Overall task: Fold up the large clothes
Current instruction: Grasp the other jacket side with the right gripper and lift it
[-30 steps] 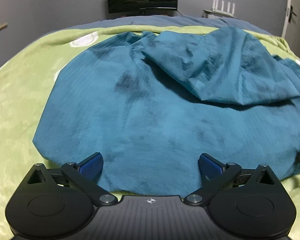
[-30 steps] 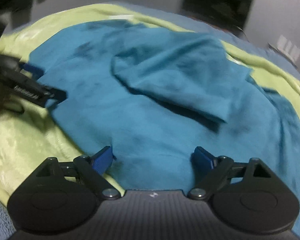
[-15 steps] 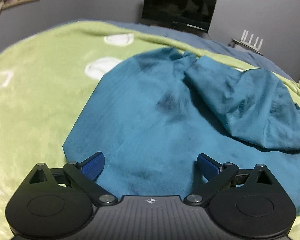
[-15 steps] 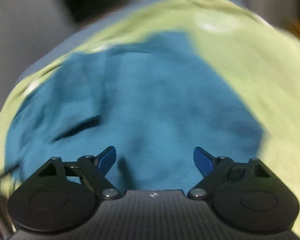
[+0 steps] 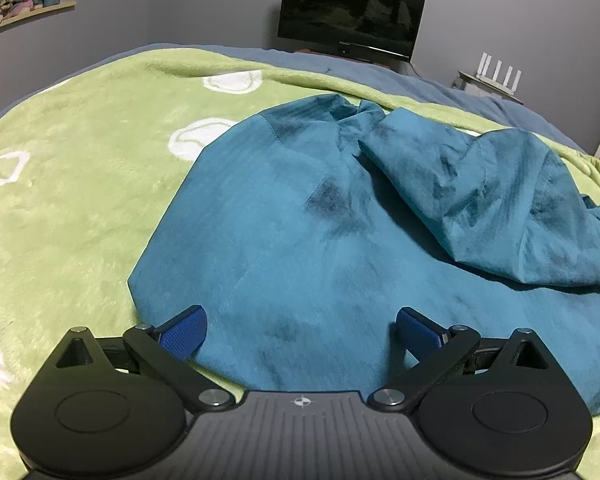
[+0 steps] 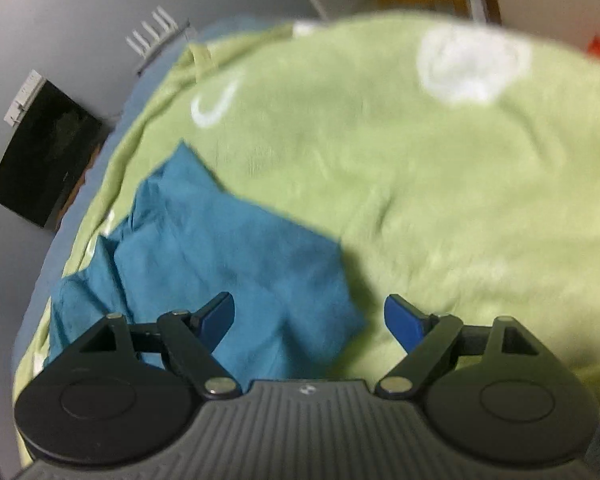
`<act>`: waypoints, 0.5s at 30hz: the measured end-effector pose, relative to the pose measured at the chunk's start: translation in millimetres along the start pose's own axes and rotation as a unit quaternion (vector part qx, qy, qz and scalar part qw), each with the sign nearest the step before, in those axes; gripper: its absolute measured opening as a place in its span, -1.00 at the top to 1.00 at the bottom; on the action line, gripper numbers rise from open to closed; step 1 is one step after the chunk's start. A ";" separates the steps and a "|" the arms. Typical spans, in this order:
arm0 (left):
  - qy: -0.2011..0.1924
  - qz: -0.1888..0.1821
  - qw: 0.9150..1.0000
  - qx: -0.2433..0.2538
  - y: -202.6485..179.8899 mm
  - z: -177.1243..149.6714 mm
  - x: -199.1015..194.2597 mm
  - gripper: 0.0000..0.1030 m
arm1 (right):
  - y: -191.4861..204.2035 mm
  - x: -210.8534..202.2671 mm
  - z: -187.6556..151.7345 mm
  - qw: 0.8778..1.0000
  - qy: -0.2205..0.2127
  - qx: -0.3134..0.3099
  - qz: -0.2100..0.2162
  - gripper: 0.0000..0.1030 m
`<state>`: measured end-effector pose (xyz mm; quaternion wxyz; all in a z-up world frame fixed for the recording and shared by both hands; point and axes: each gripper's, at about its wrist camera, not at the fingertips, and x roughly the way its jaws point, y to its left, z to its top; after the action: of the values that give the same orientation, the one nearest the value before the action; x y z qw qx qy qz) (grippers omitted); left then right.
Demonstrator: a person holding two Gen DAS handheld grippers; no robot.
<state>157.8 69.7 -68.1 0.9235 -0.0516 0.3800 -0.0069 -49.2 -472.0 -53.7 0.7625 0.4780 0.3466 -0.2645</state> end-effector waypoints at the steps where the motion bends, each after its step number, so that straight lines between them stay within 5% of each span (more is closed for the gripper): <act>1: 0.000 -0.001 1.000 0.000 -0.4 -0.4 -0.4 -0.98 | 0.0 5.4 -2.3 1.000 0.007 0.008 0.009 -0.61; 6: 0.000 -0.005 1.000 -0.001 1.3 -1.3 -3.5 -0.98 | -2.4 16.3 -10.3 0.998 0.009 0.049 0.044 -0.39; 11: 0.001 -0.008 1.000 0.003 0.6 -1.6 -3.1 -0.98 | -27.1 24.7 -23.0 0.971 -0.026 0.170 0.164 -0.36; 13: 0.003 -0.009 1.000 0.006 0.1 -1.8 -2.2 -0.98 | -29.1 26.4 -23.9 0.968 -0.025 0.187 0.168 -0.36; 15: 0.004 -0.010 1.000 0.008 -0.3 -1.5 -1.2 -0.98 | -22.9 33.6 -19.2 0.977 -0.010 0.169 0.133 -0.36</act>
<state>156.0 69.4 -68.3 0.9223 -0.0483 0.3831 -0.0191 -50.5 -466.1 -98.3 0.7025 0.6390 0.2231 -0.2201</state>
